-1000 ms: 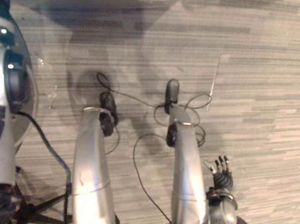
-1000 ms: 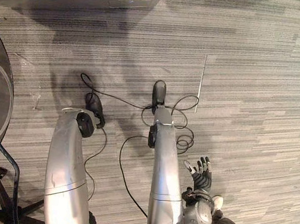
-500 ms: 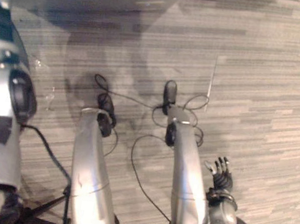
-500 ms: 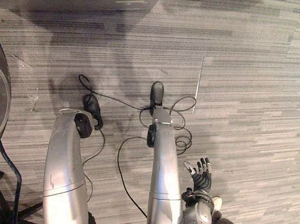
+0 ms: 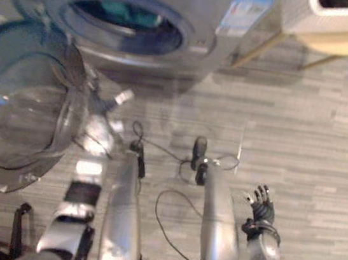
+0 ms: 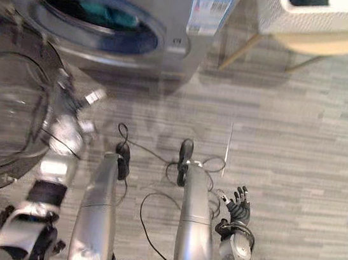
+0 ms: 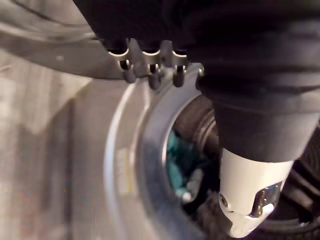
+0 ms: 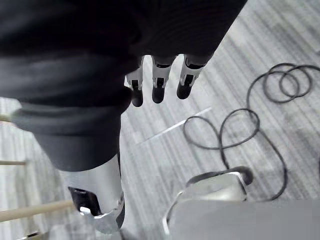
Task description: Pick up the laundry basket with both hands and put the clothes into the washing machine.
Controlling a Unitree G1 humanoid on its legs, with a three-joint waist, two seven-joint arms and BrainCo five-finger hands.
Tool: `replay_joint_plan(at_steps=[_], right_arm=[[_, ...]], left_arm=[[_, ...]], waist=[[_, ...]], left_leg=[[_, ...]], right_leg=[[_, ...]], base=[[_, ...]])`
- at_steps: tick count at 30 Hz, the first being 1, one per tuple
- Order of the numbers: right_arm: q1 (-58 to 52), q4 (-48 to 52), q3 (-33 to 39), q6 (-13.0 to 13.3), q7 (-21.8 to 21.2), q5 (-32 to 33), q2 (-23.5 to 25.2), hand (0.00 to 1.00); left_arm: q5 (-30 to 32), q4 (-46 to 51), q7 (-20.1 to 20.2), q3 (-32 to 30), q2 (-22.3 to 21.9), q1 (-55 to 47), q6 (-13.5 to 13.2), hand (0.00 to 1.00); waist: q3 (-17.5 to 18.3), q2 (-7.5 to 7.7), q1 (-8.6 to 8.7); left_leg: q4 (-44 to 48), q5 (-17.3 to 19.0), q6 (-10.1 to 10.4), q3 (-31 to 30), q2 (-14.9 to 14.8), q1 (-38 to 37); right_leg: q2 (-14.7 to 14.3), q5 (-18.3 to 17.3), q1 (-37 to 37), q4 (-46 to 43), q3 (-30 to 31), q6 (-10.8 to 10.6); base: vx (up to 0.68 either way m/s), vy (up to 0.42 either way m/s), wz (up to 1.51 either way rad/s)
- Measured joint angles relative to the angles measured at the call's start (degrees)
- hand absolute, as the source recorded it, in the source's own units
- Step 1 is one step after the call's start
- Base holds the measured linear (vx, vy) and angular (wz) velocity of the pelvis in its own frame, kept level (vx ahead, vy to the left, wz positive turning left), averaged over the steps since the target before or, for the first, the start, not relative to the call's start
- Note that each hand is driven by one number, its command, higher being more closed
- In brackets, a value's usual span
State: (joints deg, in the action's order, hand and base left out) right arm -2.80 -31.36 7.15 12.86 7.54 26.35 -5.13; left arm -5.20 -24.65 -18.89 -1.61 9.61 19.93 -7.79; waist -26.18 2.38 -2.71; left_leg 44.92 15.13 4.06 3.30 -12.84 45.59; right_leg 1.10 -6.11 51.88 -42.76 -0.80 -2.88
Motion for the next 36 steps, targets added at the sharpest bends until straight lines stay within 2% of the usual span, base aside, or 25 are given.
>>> replay_joint_plan(at_steps=[1,3,5,7,9,15,18,22,25,28,29,31,32,33,34,36], right_arm=[[0.02,-0.96,0.14,-0.22,0.0,0.0,0.01,0.0],[-0.16,-3.89,0.13,-1.14,-0.07,0.01,0.17,0.0],[-1.6,-5.01,-0.03,-2.07,-0.24,-0.04,0.23,0.0],[-2.26,-7.2,-0.3,-2.36,-0.34,-0.07,0.59,0.0],[-2.49,-10.46,-0.16,-3.26,-0.52,-0.07,1.49,0.0],[-3.11,-16.9,0.71,-4.06,-2.46,-0.09,3.83,0.0],[-2.84,-20.08,1.56,-4.33,-2.83,-0.68,3.76,0.0],[-1.68,-26.03,2.8,-4.53,-3.51,-2.97,2.25,0.0],[-1.64,-29.62,3.69,-5.08,-3.97,-4.67,1.88,0.0],[-2.44,-30.77,3.65,-5.81,-4.04,-5.68,1.08,0.0],[-2.7,-30.78,3.65,-5.83,-4.15,-5.98,0.27,0.0],[-2.6,-30.79,3.71,-5.84,-4.21,-6.26,0.28,0.0],[-2.76,-30.88,3.71,-5.88,-4.25,-6.25,0.64,0.0],[-3.34,-30.94,3.81,-5.92,-4.25,-6.16,1.23,0.0],[-3.52,-30.95,4.16,-5.92,-4.18,-6.15,1.51,0.0],[-3.92,-31.48,5.28,-5.98,-4.23,-6.16,1.84,0.0]], left_arm=[[-0.15,-1.22,1.0,0.59,-1.39,-1.78,0.05,0.0],[-1.33,-5.76,4.92,2.29,-5.64,-7.9,0.13,0.0],[-1.63,-9.68,7.73,2.34,-7.79,-11.92,0.07,0.0],[-1.62,-15.19,9.79,2.08,-8.54,-14.48,0.16,0.0],[-1.37,-23.26,12.11,0.63,-9.03,-16.5,1.51,0.0],[-1.27,-33.3,13.76,-8.34,-11.39,-18.86,4.19,0.0],[-0.98,-34.66,13.56,-12.5,-11.58,-18.97,4.89,0.0],[-0.94,-35.92,13.59,-12.35,-11.25,-18.82,4.98,0.0],[-0.55,-37.31,13.7,-9.46,-10.52,-18.31,5.07,0.0],[0.86,-38.41,13.74,-6.59,-10.48,-18.66,5.03,0.0],[1.18,-39.04,13.73,-5.47,-10.46,-18.86,5.01,0.0],[1.39,-40.16,13.7,-4.83,-10.2,-18.76,4.96,0.0],[1.45,-40.91,13.75,-4.16,-9.63,-18.65,4.97,0.0],[2.46,-41.25,13.87,-3.06,-8.92,-18.65,5.02,0.0],[2.97,-41.3,13.89,-2.74,-8.55,-18.65,5.03,0.0],[5.01,-41.95,13.83,-2.38,-7.53,-18.67,5.06,0.0]], waist=[[1.28,-0.56,-0.03],[4.19,-2.46,0.02],[7.33,-3.52,-0.08],[10.14,-3.88,-0.13],[13.17,-3.92,0.06],[18.02,-4.07,-0.07],[18.55,-3.95,-0.27],[19.68,-3.61,0.23],[20.59,-3.09,0.54],[21.83,-4.11,0.71],[22.48,-4.79,0.89],[23.21,-5.05,1.81],[23.87,-4.93,2.01],[24.33,-4.14,2.07],[24.55,-3.75,2.21],[25.11,-2.3,3.56]], left_leg=[[-1.55,-0.33,0.08,0.15,0.12,-1.66],[-8.64,-2.38,0.55,1.09,1.1,-10.62],[-14.14,-4.13,0.92,1.95,1.71,-16.25],[-19.74,-6.15,1.12,3.06,2.18,-21.85],[-26.05,-8.31,2.01,3.54,2.55,-28.58],[-34.89,-11.44,2.39,3.4,2.18,-37.76],[-35.62,-11.44,2.46,2.15,2.1,-40.66],[-35.04,-11.61,2.26,0.72,2.89,-41.17],[-34.12,-12.09,2.62,0.56,4.13,-41.4],[-37.62,-12.23,0.02,1.41,4.78,-43.18],[-40.62,-12.91,-1.1,2.04,4.9,-44.08],[-43.86,-13.92,-2.49,2.58,5.22,-44.18],[-44.51,-14.06,-2.41,2.68,5.69,-43.74],[-44.31,-14.06,-2.42,2.48,5.94,-42.93],[-44.27,-14.04,-2.43,2.46,5.94,-42.6],[-44.37,-14.0,-2.39,2.97,6.73,-42.58]], right_leg=[[0.02,0.06,-1.49,1.1,-0.11,0.01],[0.68,0.19,-9.0,5.08,-0.37,-0.17],[1.19,0.19,-13.44,7.7,-0.57,-0.12],[1.56,0.35,-17.57,10.17,-0.97,0.12],[1.67,0.23,-22.72,12.69,-1.1,0.09],[1.56,-0.03,-30.46,16.65,-2.83,0.28],[1.8,-0.87,-34.73,16.95,-4.34,0.65],[2.77,-1.92,-36.7,16.5,-6.79,0.91],[4.04,-2.2,-38.22,18.51,-7.97,0.71],[3.65,-3.0,-39.74,21.93,-6.72,-0.9],[2.74,-3.11,-40.45,25.2,-5.55,-1.22],[1.82,-2.91,-41.62,30.81,-4.39,-1.76],[1.86,-1.44,-41.78,33.96,-3.53,-1.96],[1.83,0.22,-41.8,36.42,-3.22,-2.27],[1.82,0.63,-42.02,37.55,-2.93,-2.39],[1.83,1.72,-42.93,40.54,-1.59,-2.46]], base=[[0.14,-0.119,0.15],[0.17,-0.075,0.12],[0.21,-0.061,0.13],[0.2,-0.052,0.08],[0.19,-0.036,0.06],[0.11,-0.02,0.12],[0.0,-0.006,0.22],[-0.02,0.005,0.34],[0.0,0.036,0.31],[-0.03,0.084,0.01],[-0.02,0.113,-0.35],[-0.02,0.125,-0.41],[-0.01,0.1,-0.43],[0.0,0.083,-0.42],[0.02,0.043,-0.27],[0.06,0.051,-0.19]])
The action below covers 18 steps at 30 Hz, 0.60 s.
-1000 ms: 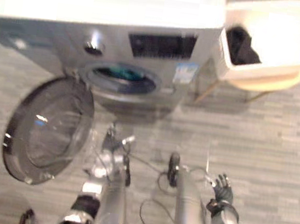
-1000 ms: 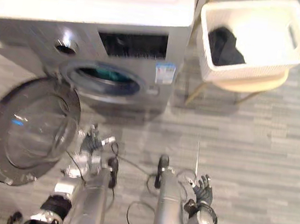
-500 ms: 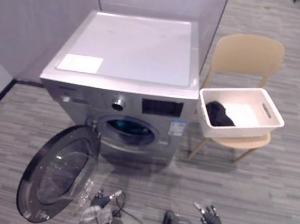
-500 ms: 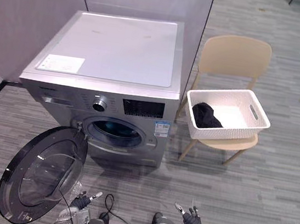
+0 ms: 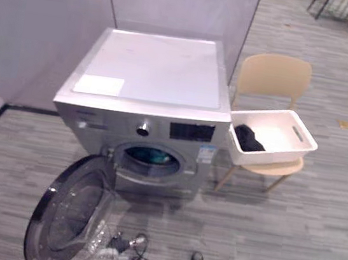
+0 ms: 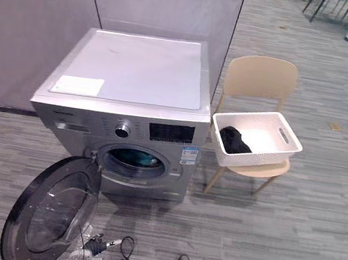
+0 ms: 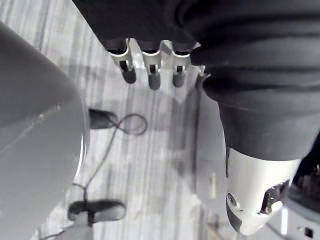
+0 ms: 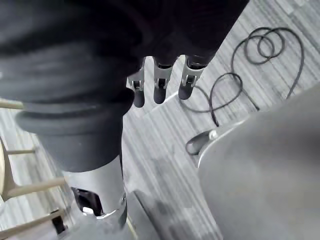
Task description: Pick up the laundry basket with both hands and put the clothes into the washing machine.
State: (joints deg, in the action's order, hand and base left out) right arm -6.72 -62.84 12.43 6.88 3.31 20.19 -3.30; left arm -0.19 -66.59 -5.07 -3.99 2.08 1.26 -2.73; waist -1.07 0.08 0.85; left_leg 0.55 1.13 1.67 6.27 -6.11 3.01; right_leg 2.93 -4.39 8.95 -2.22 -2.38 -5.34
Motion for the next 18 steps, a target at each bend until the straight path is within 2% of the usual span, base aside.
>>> replay_joint_plan(at_steps=[3,4,5,7,8,9,10,11,12,13,14,15,16,17,18], right_arm=[[0.82,-1.34,0.61,-0.07,0.1,-0.05,0.46,0.0],[0.94,-1.32,0.56,-0.15,0.1,-0.04,0.64,0.0],[1.27,-1.34,0.4,-0.49,0.12,-0.07,0.44,0.0],[1.88,-1.23,-0.14,-0.51,0.11,-0.08,-0.07,0.0],[3.12,-1.27,-0.4,-0.56,0.11,-0.08,-0.29,0.0],[3.42,-1.39,-0.39,-0.59,0.12,-0.08,-0.42,0.0],[3.97,-1.54,-0.45,-0.63,0.1,-0.08,-0.52,0.0],[4.25,-1.47,-0.67,-0.67,0.0,-0.21,-0.65,0.0],[4.2,-1.48,-0.62,-0.68,0.0,-0.39,-0.8,0.0],[4.1,-1.66,-0.53,-0.75,0.0,-0.6,-1.25,0.0],[3.94,-2.15,-0.12,-0.81,-0.04,-0.64,-1.71,0.0],[3.95,-3.2,0.91,-0.94,-0.17,-0.67,-1.78,0.0],[3.88,-3.57,1.29,-1.11,-0.28,-0.63,-2.02,0.0],[3.61,-3.84,2.29,-1.22,-0.37,-0.59,-1.93,0.0],[2.64,-3.67,2.9,-1.18,-0.93,-0.59,-1.72,0.0]], left_arm=[[1.14,-0.51,0.05,0.07,1.17,0.11,-0.01,0.0],[1.15,-0.87,0.04,0.05,1.77,0.09,0.01,0.0],[1.19,-0.99,0.04,-0.03,2.33,-0.02,0.02,0.0],[1.9,-0.98,0.05,-0.29,2.48,-0.13,0.03,0.0],[2.13,-0.71,0.1,-1.03,2.44,-0.07,-0.01,0.0],[2.08,-0.58,0.08,-1.56,2.27,-0.07,-0.04,0.0],[2.03,-0.54,0.06,-3.26,1.97,-0.23,0.0,0.0],[1.92,-0.53,0.06,-3.39,2.18,-0.97,0.04,0.0],[1.65,-0.34,0.06,-3.8,2.23,-1.21,0.01,0.0],[1.47,-0.33,0.06,-3.94,2.39,-1.28,0.03,0.0],[1.02,-0.32,0.09,-3.79,2.28,-1.26,0.02,0.0],[0.82,-0.26,0.07,-3.29,2.11,-1.21,-0.02,0.0],[0.81,-0.19,0.06,-3.3,2.11,-1.11,-0.05,0.0],[0.81,-0.01,0.04,-3.74,2.18,-1.09,-0.09,0.0],[0.75,0.0,0.0,-5.21,2.05,-1.45,-0.07,0.0]], waist=[[-0.84,1.12,0.01],[-1.22,1.48,0.09],[-1.77,1.54,0.22],[-2.04,1.23,0.17],[-2.83,0.31,0.42],[-3.1,0.29,0.44],[-3.9,-0.46,0.1],[-4.5,-0.67,-0.08],[-4.5,-0.71,-0.05],[-4.63,-0.63,0.02],[-4.47,-0.92,0.19],[-4.39,-1.23,0.11],[-4.41,-1.17,0.0],[-4.1,-1.47,-0.12],[-3.86,-0.97,0.01]], left_leg=[[0.6,0.54,0.7,2.52,0.49,-1.65],[1.7,1.31,1.32,3.84,0.82,-2.11],[3.1,2.28,1.27,5.57,0.88,-2.86],[4.77,3.18,1.68,7.4,0.38,-3.0],[4.83,3.25,1.63,8.64,-0.32,-3.07],[4.64,3.27,1.62,9.51,-0.58,-3.5],[4.24,3.39,1.82,11.64,-1.08,-4.82],[4.54,4.06,2.55,12.72,-1.21,-6.0],[4.74,4.38,2.58,12.62,-0.88,-6.23],[4.76,4.65,2.72,11.42,-1.28,-6.71],[4.53,4.92,3.1,9.72,-1.78,-7.03],[4.17,6.24,3.91,9.05,-2.44,-7.85],[4.14,6.91,3.6,8.91,-2.68,-8.21],[4.24,7.87,4.15,8.55,-3.25,-8.42],[4.53,9.02,4.97,7.41,-4.24,-8.98]], right_leg=[[0.11,1.3,1.95,-4.27,3.14,-1.37],[0.34,4.96,3.74,-7.8,4.56,-1.7],[0.22,6.4,4.65,-10.31,5.72,-1.35],[-0.19,6.73,4.67,-9.99,6.51,-0.87],[0.31,5.39,5.33,-9.32,6.08,1.07],[1.3,2.76,5.45,-10.16,2.73,3.0],[3.49,-1.53,5.56,-12.06,-4.59,4.73],[4.13,-1.34,5.31,-12.35,-7.18,4.08],[3.7,-0.2,5.0,-11.93,-6.41,2.77],[2.0,3.38,4.37,-10.36,-3.12,1.08],[0.56,5.08,3.6,-8.8,-0.61,0.21],[-0.81,4.97,2.83,-7.81,0.55,-0.04],[-1.36,4.97,2.63,-7.57,0.95,-0.03],[-2.5,5.07,1.71,-6.3,1.02,0.14],[-4.0,5.23,0.2,-3.9,0.97,0.43]], base=[[0.09,0.07,-0.46],[0.06,0.04,-0.59],[0.07,0.03,-0.58],[0.06,0.014,-0.55],[0.02,-0.014,-0.52],[0.0,-0.039,-0.7],[0.01,-0.056,-0.9],[0.01,-0.057,-0.88],[0.03,-0.055,-0.63],[0.05,-0.083,-0.31],[0.08,-0.09,-0.32],[0.07,-0.076,-0.26],[0.04,-0.038,-0.45],[0.04,-0.034,-0.56],[0.06,-0.043,-0.56]])
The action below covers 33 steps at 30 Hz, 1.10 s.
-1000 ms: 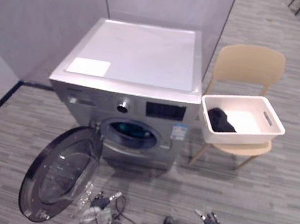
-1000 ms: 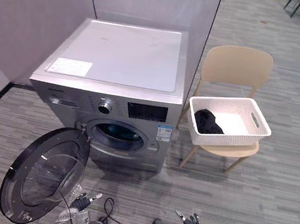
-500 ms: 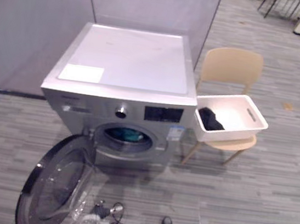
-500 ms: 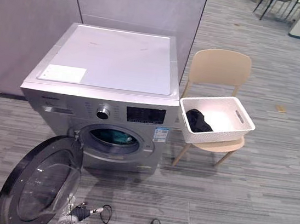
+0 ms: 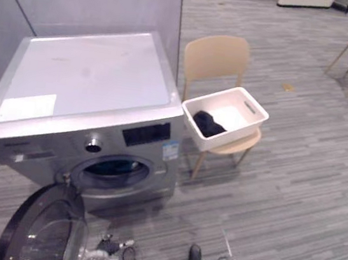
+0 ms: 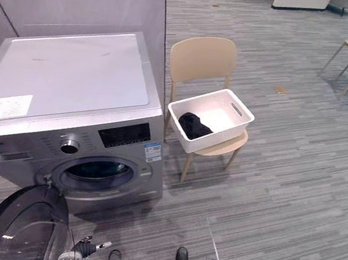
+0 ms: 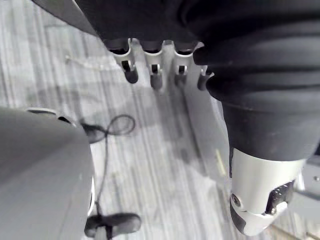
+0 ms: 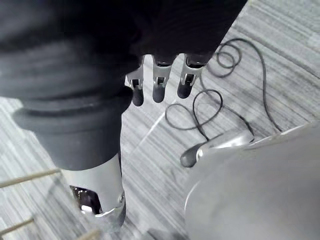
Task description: Pick up the laundry basket with both hands and put the clothes into the washing machine.
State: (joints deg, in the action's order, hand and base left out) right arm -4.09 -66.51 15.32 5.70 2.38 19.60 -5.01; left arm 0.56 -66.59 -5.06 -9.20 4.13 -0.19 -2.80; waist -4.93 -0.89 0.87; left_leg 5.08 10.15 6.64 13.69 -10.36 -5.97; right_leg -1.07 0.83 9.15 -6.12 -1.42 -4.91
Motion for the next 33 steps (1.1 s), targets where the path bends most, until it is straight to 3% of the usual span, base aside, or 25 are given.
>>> replay_joint_plan(at_steps=[2,4,5,7,9,12,13,16,18,19,20,21,22,23,24,25,26,27,28,29,30,31,33], right_arm=[[-0.74,-0.14,0.5,-0.07,-0.06,-0.02,0.2,0.0],[-2.84,-0.27,0.5,-0.15,-0.06,0.07,0.48,0.0],[-3.33,-0.31,0.53,-0.15,-0.06,0.07,0.62,0.0],[-4.37,-0.33,0.67,0.12,-0.02,0.29,1.17,0.0],[-4.23,-0.18,0.68,0.44,0.11,0.62,0.93,0.0],[-2.83,0.57,0.57,0.46,0.08,-0.02,-0.44,0.0],[-2.04,1.18,0.4,0.49,0.02,-0.28,-1.09,0.0],[1.56,2.75,-2.24,0.64,-0.05,-2.51,-1.47,0.0],[3.77,2.82,-5.75,0.6,-0.13,-4.03,-1.3,0.0],[4.36,2.96,-6.83,0.61,-0.21,-4.51,-1.07,0.0],[4.72,4.61,-8.16,0.64,-0.35,-4.76,-0.21,0.0],[4.39,5.5,-9.41,0.72,-0.99,-5.58,0.29,0.0],[3.5,5.52,-9.7,0.71,-1.49,-6.03,0.32,0.0],[2.96,6.22,-9.54,0.68,-1.49,-6.33,0.2,0.0],[2.13,6.85,-9.37,0.72,-1.46,-6.29,-0.17,0.0],[1.84,6.9,-9.11,0.73,-1.44,-6.2,-0.36,0.0],[0.98,7.44,-7.79,0.92,-1.45,-5.65,-0.76,0.0],[1.17,7.58,-5.55,1.28,-1.43,-5.46,-1.48,0.0],[1.09,7.51,-5.32,1.36,-1.38,-5.49,-1.98,0.0],[0.61,7.02,-4.47,1.29,-1.38,-5.53,-2.77,0.0],[-0.56,7.05,-3.37,1.26,-1.28,-5.37,-3.14,0.0],[-1.08,7.1,-2.35,1.27,-1.28,-5.21,-3.05,0.0],[-3.06,6.99,-0.45,0.49,-1.22,-5.05,-2.48,0.0]], left_arm=[[-0.11,0.01,-0.06,-0.48,0.14,0.01,0.04,0.0],[-1.24,0.2,-0.24,-0.42,0.02,0.1,0.04,0.0],[-1.56,0.51,-0.26,-0.31,0.09,0.09,0.02,0.0],[-2.49,2.13,-0.39,0.88,0.49,0.93,-0.22,0.0],[-4.7,3.24,-0.31,3.65,-1.06,1.65,-0.46,0.0],[-5.11,4.51,0.19,7.18,-2.51,1.29,-1.74,0.0],[-5.03,4.36,0.25,6.65,-2.41,0.48,-1.83,0.0],[-5.72,2.75,1.06,-0.46,-2.12,-2.47,-1.92,0.0],[-5.3,1.86,1.07,-2.64,-1.51,-2.91,-1.64,0.0],[-4.94,1.54,1.11,-2.74,-1.41,-3.36,-1.36,0.0],[-4.61,1.11,1.17,-2.8,-0.78,-4.17,-0.81,0.0],[-4.63,1.09,1.09,-3.04,-0.32,-4.27,-0.65,0.0],[-4.64,1.04,1.02,-3.09,-0.16,-4.42,-0.58,0.0],[-4.66,1.05,0.97,-3.25,0.29,-4.45,-0.46,0.0],[-4.68,0.95,0.95,-2.97,1.09,-4.21,-0.22,0.0],[-4.7,0.82,0.93,-2.59,1.69,-3.99,-0.15,0.0],[-4.75,1.14,0.9,-1.82,1.39,-3.34,-0.01,0.0],[-5.02,1.94,0.84,-1.01,0.34,-2.11,0.06,0.0],[-5.09,2.57,0.81,0.27,0.04,-1.3,0.09,0.0],[-5.17,4.34,0.69,2.57,-0.51,0.84,0.05,0.0],[-5.79,6.09,0.47,4.38,-0.67,3.16,-0.28,0.0],[-6.1,6.74,0.24,5.45,-0.9,4.29,-0.75,0.0],[-6.2,7.78,-0.27,8.61,-0.82,6.82,-1.93,0.0]], waist=[[0.06,0.06,-0.07],[0.1,0.19,0.86],[0.14,0.33,1.21],[0.14,0.99,1.23],[-0.67,0.16,1.13],[-1.18,-1.3,-0.26],[-1.0,-2.0,-1.81],[-1.24,-2.99,-3.6],[-1.41,-2.86,-5.07],[-1.34,-2.8,-5.02],[-1.65,-2.71,-4.8],[-1.66,-0.82,-4.62],[-2.0,-1.17,-4.54],[-1.86,0.52,-4.33],[-2.68,1.3,-2.45],[-2.89,1.36,-1.49],[-2.85,0.51,-0.54],[-3.99,-1.2,-0.06],[-4.51,-1.6,0.12],[-4.88,-1.49,0.59],[-4.97,-1.7,1.54],[-4.98,-1.63,1.85],[-4.3,-0.39,2.42]], left_leg=[[0.11,0.3,0.8,0.06,-0.97,-0.32],[4.21,1.27,3.94,0.0,-3.77,-0.99],[6.64,1.86,4.24,-0.57,-4.2,-0.2],[18.02,2.42,2.26,-2.47,-5.71,5.59],[20.9,3.62,2.08,-8.0,-2.94,7.72],[10.9,4.19,0.79,-11.13,5.68,7.73],[5.64,2.28,-1.99,-12.03,7.94,6.99],[2.76,1.32,-5.93,-9.82,8.25,5.15],[2.69,2.42,-6.97,-6.37,7.79,4.15],[2.56,2.51,-7.15,-5.28,7.66,3.96],[1.9,2.33,-7.49,-4.37,8.41,3.22],[0.79,2.54,-7.8,-3.95,9.56,1.13],[1.03,3.33,-8.64,-4.07,9.92,0.55],[2.05,4.3,-9.16,-4.72,10.87,-0.48],[4.12,5.37,-8.81,-6.77,11.57,-1.17],[4.71,5.38,-8.75,-8.05,11.57,-1.39],[4.75,4.95,-8.31,-10.34,10.6,-2.21],[4.07,4.88,-8.22,-11.95,9.2,-3.96],[3.89,4.88,-8.2,-12.68,9.04,-4.66],[4.33,5.04,-7.12,-15.92,8.94,-5.07],[4.52,5.54,-5.63,-19.12,8.27,-5.29],[4.53,5.73,-4.57,-19.94,7.87,-5.52],[5.73,6.92,-1.54,-21.62,7.08,-5.93]], right_leg=[[-1.0,0.14,-0.23,0.5,0.04,1.08],[-3.22,-0.63,-0.42,-2.41,-0.07,3.0],[-3.56,-1.14,-0.47,-3.31,-0.3,3.53],[-3.98,-2.02,-1.36,-3.98,-0.78,5.21],[-3.54,-1.81,-2.95,-3.65,-1.82,5.71],[-1.73,-1.31,-4.0,-2.01,-1.08,6.39],[-1.89,-0.87,-4.1,-0.98,0.47,5.75],[-3.13,0.24,-4.34,1.38,5.39,4.04],[-3.85,-1.05,-2.88,-1.67,7.45,2.82],[-3.83,-2.73,-1.61,-4.51,7.43,2.2],[-2.56,-7.77,2.85,-15.56,4.73,0.1],[-0.47,-11.37,6.35,-28.14,1.72,-2.88],[0.49,-11.85,8.4,-33.54,0.63,-3.64],[2.69,-10.58,11.38,-43.45,-0.8,-2.67],[4.73,-7.26,12.8,-48.97,-2.7,-1.64],[5.48,-6.13,12.82,-50.42,-3.7,-1.84],[5.88,-2.95,12.97,-52.46,-5.47,-1.6],[7.09,-3.64,13.78,-56.14,-8.35,0.36],[8.23,-7.55,14.5,-57.54,-8.95,1.53],[11.46,-12.41,16.05,-56.56,-9.04,1.93],[14.08,-13.68,17.0,-51.64,-7.65,1.76],[14.98,-13.62,17.19,-47.46,-6.16,1.73],[15.44,-7.73,14.4,-26.05,1.15,1.9]], base=[[0.1,-0.052,-0.28],[0.17,-0.097,0.0],[0.16,-0.111,0.16],[0.14,-0.162,0.13],[0.13,-0.098,0.13],[0.1,0.024,-0.03],[0.12,0.066,-0.47],[0.1,0.07,-0.69],[0.02,0.076,-0.71],[0.04,0.048,-0.7],[0.1,0.011,-0.35],[0.14,-0.002,-0.17],[0.3,-0.039,0.07],[0.35,-0.076,0.48],[0.36,-0.098,0.63],[0.31,-0.132,0.8],[0.32,-0.182,0.66],[0.32,-0.196,0.57],[0.33,-0.233,0.6],[0.27,-0.21,0.87],[0.35,-0.308,0.97],[0.36,-0.369,0.95],[0.36,-0.426,0.6]])
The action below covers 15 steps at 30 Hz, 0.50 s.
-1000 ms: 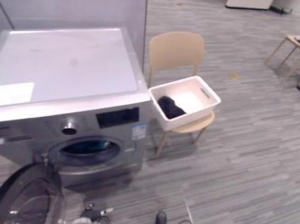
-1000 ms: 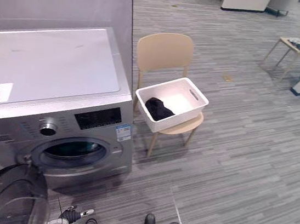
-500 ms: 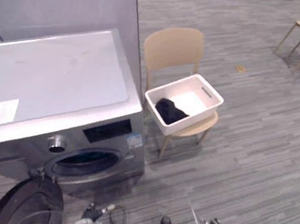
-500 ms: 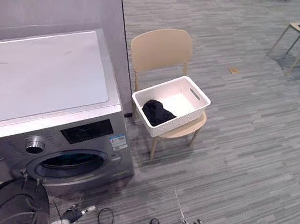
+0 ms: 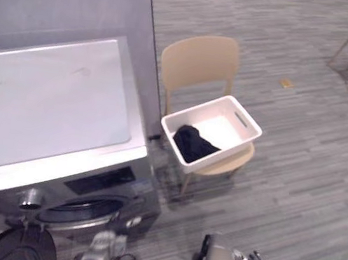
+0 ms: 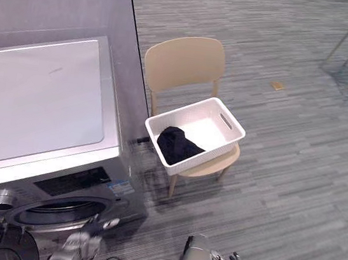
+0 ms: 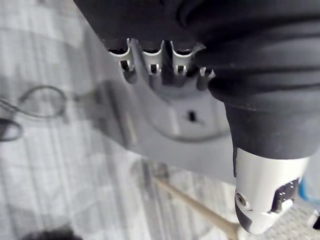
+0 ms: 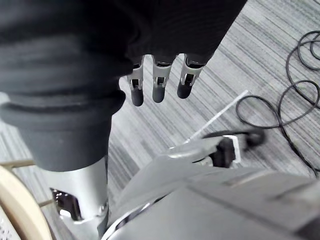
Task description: Pick up the laundry basket with both hands and put the clothes into the washing machine.
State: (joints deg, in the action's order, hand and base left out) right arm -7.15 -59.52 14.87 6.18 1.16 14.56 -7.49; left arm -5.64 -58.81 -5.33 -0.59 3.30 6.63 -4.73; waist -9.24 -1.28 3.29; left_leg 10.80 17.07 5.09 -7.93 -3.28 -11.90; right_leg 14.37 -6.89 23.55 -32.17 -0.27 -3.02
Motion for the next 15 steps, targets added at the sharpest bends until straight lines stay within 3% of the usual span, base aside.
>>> replay_joint_plan(at_steps=[1,2,3,4,5,7,8,9,11,15], right_arm=[[-0.51,-0.83,2.14,-0.36,0.09,0.07,-0.07,0.0],[-0.58,-0.99,3.65,-0.44,0.2,0.1,-0.24,0.0],[-0.73,-1.72,5.07,-0.57,0.29,0.11,-0.5,0.0],[-1.2,-2.45,5.22,-1.02,0.49,0.1,-0.34,0.0],[-1.19,-2.47,5.21,-1.25,0.73,0.06,0.49,0.0],[-0.99,-2.63,4.87,-1.24,1.16,0.05,1.36,0.0],[0.15,-2.81,4.28,-1.25,1.16,0.05,1.3,0.0],[1.92,-2.71,2.12,-0.84,1.1,0.06,1.15,0.0],[2.1,-1.95,-0.39,-0.02,0.71,0.06,1.64,0.0],[0.94,-2.02,-0.33,0.17,0.48,0.69,0.51,0.0]], left_arm=[[0.6,-2.7,-1.0,1.1,-0.21,1.0,1.41,0.0],[0.95,-3.59,-1.65,1.15,-0.69,0.31,1.36,0.0],[2.19,-4.4,-1.06,1.71,-0.14,-0.37,1.35,0.0],[3.13,-4.75,-0.92,1.49,-0.2,-1.12,0.98,0.0],[3.64,-5.26,-0.86,1.1,-0.42,-1.53,0.89,0.0],[4.13,-6.3,-0.8,0.06,-0.8,-1.6,0.25,0.0],[4.1,-6.25,-0.8,-0.02,-0.86,-1.89,-0.06,0.0],[4.05,-6.44,-0.79,-0.18,-0.04,-2.97,-0.1,0.0],[4.05,-6.76,-0.79,-0.4,1.01,-5.0,-0.04,0.0],[4.06,-6.7,0.27,-2.21,1.17,-7.25,-0.08,0.0]], waist=[[0.39,-1.27,0.51],[0.68,-3.22,0.5],[0.62,-3.01,0.32],[0.32,-2.25,0.38],[0.21,-1.54,0.41],[0.34,-0.86,0.69],[0.3,-0.72,-0.02],[0.93,-0.13,-1.11],[1.27,1.96,-1.11],[2.34,1.31,-1.81]], left_leg=[[1.7,1.32,2.18,-0.68,-2.16,0.37],[3.96,-0.13,4.52,-0.14,-4.06,2.39],[5.41,-4.22,8.3,0.31,-4.36,2.94],[6.42,-8.26,9.67,0.16,-4.88,2.87],[7.85,-9.62,10.16,0.31,-5.47,3.32],[0.33,-5.94,9.01,5.46,-8.1,3.6],[-4.38,-8.08,7.88,8.08,-8.63,4.06],[-2.4,-11.36,6.04,13.38,-9.14,6.01],[2.86,-11.36,5.92,14.2,-9.79,9.27],[3.9,-11.61,4.88,14.88,-9.87,11.12]], right_leg=[[-2.07,2.96,-2.62,5.87,3.36,-6.65],[-3.8,3.31,-2.48,6.17,2.97,-5.77],[-4.21,1.87,-2.9,5.61,2.34,-4.94],[-4.4,1.02,-4.63,5.35,1.11,-3.52],[-4.14,0.65,-6.3,5.57,0.03,-2.89],[-4.67,0.0,-8.73,5.81,-2.6,-1.78],[-5.72,-0.18,-8.67,5.4,-3.2,-1.48],[-7.25,-1.47,-8.75,5.31,-4.71,-0.93],[-6.95,-2.69,-10.66,6.75,-6.24,-0.46],[-5.93,-4.0,-15.34,10.73,-11.69,-0.02]], base=[[0.31,-0.421,0.25],[0.34,-0.495,0.11],[0.31,-0.46,0.01],[0.29,-0.401,0.23],[0.23,-0.298,0.38],[0.16,-0.26,0.58],[0.1,-0.316,0.26],[0.02,-0.205,-0.02],[-0.01,-0.171,0.43],[-0.04,-0.089,0.84]])
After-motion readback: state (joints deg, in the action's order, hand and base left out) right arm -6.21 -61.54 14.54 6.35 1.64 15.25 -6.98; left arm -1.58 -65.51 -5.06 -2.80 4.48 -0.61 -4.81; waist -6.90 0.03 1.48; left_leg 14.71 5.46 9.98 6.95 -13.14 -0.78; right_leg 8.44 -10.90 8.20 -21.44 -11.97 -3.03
